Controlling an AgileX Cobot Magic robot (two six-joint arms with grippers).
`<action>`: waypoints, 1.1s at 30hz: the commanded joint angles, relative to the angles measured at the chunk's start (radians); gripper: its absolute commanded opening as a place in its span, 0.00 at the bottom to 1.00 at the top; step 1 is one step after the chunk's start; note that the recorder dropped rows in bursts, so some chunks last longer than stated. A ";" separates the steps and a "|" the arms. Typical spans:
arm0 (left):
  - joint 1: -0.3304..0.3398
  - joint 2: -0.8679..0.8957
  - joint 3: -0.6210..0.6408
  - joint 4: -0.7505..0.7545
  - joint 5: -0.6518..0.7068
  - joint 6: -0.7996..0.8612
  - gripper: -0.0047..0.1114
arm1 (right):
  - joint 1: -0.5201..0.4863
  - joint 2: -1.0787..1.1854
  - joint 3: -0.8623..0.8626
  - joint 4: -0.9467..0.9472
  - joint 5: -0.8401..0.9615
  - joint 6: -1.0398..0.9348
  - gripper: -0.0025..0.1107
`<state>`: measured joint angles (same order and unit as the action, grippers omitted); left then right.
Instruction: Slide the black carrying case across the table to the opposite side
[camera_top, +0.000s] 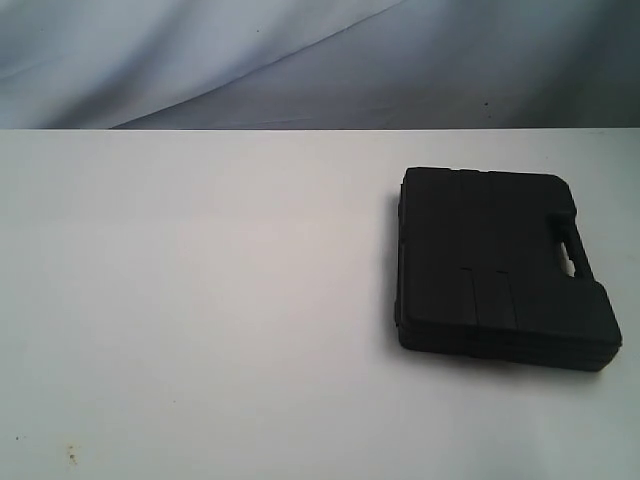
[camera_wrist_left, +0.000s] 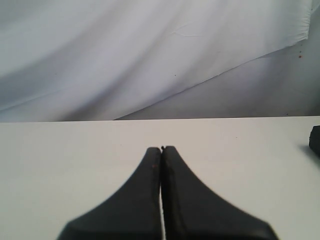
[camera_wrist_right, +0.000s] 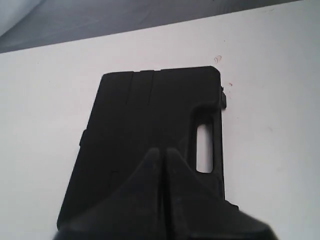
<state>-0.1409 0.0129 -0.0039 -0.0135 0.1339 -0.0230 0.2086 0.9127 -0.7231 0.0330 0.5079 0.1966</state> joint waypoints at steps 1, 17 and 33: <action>0.002 -0.005 0.004 0.001 -0.003 -0.002 0.04 | 0.003 -0.100 0.037 0.010 -0.025 -0.031 0.02; 0.002 -0.005 0.004 0.001 -0.003 -0.002 0.04 | 0.003 -0.480 0.358 -0.003 -0.299 -0.031 0.02; 0.002 -0.005 0.004 0.001 -0.003 -0.002 0.04 | 0.003 -0.852 0.634 -0.016 -0.378 -0.054 0.02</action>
<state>-0.1409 0.0129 -0.0039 -0.0135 0.1339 -0.0230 0.2086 0.1041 -0.1276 0.0243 0.1402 0.1673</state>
